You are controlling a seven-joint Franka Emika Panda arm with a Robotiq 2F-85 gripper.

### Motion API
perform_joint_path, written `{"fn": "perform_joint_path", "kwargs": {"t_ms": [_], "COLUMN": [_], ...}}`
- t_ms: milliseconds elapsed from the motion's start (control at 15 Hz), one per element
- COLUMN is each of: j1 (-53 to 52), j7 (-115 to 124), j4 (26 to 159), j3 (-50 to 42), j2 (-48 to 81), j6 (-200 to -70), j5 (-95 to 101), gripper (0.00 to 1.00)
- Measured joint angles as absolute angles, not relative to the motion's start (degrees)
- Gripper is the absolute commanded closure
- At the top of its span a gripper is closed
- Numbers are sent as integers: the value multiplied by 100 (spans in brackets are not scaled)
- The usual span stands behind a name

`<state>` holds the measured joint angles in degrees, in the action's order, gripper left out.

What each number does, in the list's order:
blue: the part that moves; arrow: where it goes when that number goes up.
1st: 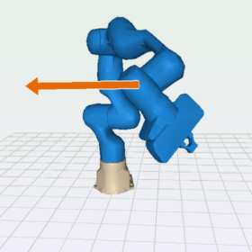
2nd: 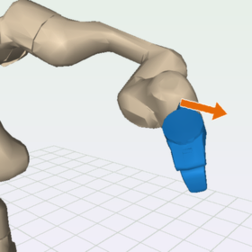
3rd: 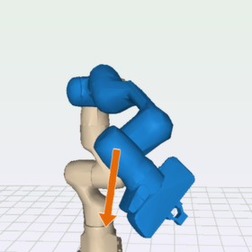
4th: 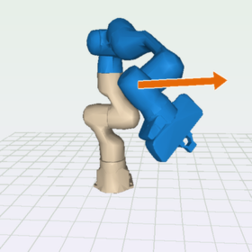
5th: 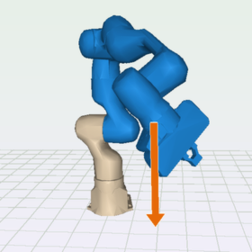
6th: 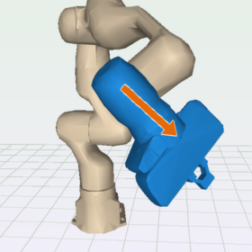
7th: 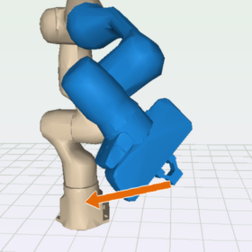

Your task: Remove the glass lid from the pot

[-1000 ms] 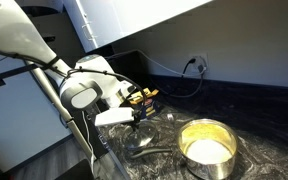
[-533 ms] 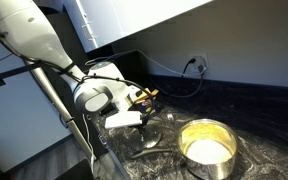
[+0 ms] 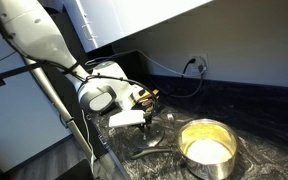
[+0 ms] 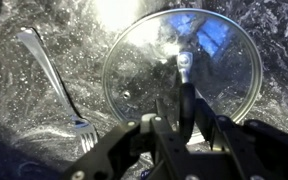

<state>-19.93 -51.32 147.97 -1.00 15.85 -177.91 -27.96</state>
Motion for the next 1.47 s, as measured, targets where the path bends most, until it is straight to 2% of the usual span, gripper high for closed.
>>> {"fn": "perform_joint_path", "kwargs": {"t_ms": [133, 267, 333, 667, 1133, 1467], "j1": [-2003, -1808, -1702, -1579, -917, -899], "j7": [-5069, -4258, -3820, -2342, -1620, -1610], "j4": [14805, 14905, 14991, 15389, 15418, 15434], "j3": [-147, -110, -111, -629, -91, -57], "j2": [1524, 1317, 1160, 2, -1337, -1522], "j6": [-17792, -17792, -17780, -17241, -15838, -15639], "j5": [-2796, -1993, -1560, -53, 423, 421], "gripper": [17, 2, 0, 0, 0, 0]}}
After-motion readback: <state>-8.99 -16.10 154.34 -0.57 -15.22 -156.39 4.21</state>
